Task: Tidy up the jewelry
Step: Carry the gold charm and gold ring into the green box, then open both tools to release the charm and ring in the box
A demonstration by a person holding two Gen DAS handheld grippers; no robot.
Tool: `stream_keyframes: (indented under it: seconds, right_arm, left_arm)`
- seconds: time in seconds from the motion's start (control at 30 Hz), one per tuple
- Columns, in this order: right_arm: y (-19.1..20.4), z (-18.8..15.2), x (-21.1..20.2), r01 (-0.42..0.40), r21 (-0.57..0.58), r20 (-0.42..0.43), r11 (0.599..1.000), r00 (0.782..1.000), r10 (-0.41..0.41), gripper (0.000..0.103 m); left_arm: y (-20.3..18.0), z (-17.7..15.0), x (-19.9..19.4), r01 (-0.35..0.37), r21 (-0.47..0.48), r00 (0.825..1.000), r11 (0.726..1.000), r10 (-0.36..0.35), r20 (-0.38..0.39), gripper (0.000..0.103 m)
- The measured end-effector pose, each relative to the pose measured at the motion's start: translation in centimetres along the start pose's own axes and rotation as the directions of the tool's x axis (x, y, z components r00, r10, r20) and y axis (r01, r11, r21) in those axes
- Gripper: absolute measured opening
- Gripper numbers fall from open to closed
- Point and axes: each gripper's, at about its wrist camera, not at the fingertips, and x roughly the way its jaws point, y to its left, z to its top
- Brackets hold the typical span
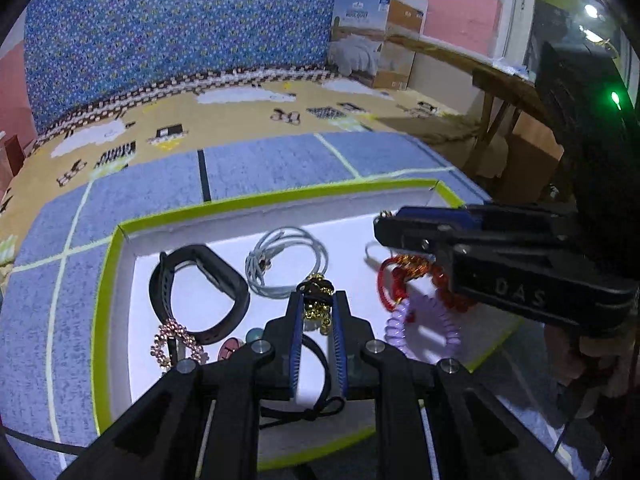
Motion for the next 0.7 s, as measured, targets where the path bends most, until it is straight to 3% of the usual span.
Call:
stream_keyframes:
  seconds: [0.4, 0.53, 0.7]
  right_arm:
    - [-0.2, 0.0, 2.1, 0.012, -0.006, -0.071, 1.000, 0.997, -0.012, 0.022]
    - [0.1, -0.1, 1.8, 0.032, -0.021, -0.070, 0.999, 0.997, -0.033, 0.023]
    - [0.2, 0.3, 0.7, 0.033, -0.014, -0.041, 0.999, 0.999, -0.034, 0.023]
  left_arm:
    - [0.7, 0.1, 0.7, 0.026, -0.041, 0.999, 0.999, -0.027, -0.033, 0.016]
    - [0.8, 0.2, 0.8, 0.025, -0.039, 0.999, 0.999, -0.026, -0.029, 0.026]
    - [0.7, 0.2, 0.4, 0.020, -0.038, 1.000, 0.999, -0.021, -0.023, 0.027]
